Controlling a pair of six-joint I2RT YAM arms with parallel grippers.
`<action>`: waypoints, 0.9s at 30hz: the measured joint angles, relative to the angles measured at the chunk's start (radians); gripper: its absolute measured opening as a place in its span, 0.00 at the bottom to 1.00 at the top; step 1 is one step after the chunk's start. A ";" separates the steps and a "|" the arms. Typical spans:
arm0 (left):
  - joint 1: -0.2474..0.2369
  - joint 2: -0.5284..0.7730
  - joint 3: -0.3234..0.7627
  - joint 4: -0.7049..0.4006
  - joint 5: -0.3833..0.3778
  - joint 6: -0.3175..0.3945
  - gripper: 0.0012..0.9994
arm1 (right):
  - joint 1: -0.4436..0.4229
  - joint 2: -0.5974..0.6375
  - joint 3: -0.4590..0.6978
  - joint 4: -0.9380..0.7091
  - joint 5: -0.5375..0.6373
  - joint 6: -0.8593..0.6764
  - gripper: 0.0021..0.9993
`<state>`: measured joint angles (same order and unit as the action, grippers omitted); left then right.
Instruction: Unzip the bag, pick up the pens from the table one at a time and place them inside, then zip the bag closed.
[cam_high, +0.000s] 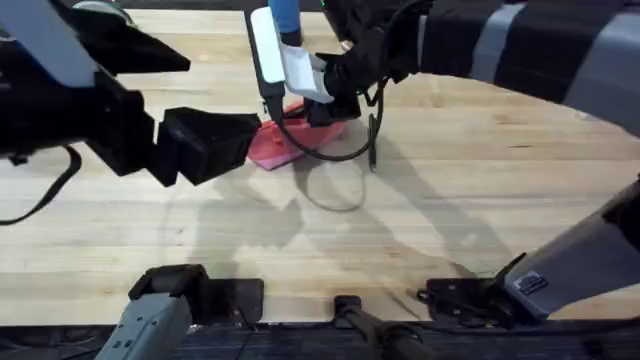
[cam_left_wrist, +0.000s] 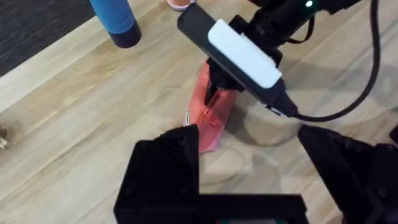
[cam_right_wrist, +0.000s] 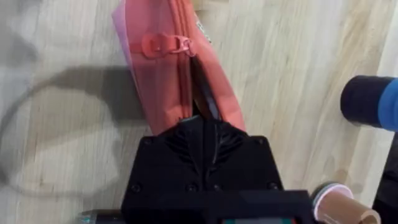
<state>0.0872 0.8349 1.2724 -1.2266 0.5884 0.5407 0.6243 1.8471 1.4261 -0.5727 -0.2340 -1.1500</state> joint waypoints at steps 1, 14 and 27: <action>0.000 0.000 0.000 0.000 0.000 0.000 0.99 | 0.000 0.004 0.000 0.001 0.000 0.000 0.03; 0.000 -0.007 0.000 0.007 0.003 0.000 0.99 | 0.000 0.050 0.005 0.005 -0.010 0.000 0.03; 0.000 -0.006 0.000 0.007 0.003 0.000 0.99 | 0.000 0.073 0.005 0.005 -0.018 -0.002 0.10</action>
<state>0.0872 0.8284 1.2728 -1.2198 0.5915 0.5411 0.6243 1.9198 1.4315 -0.5674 -0.2520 -1.1523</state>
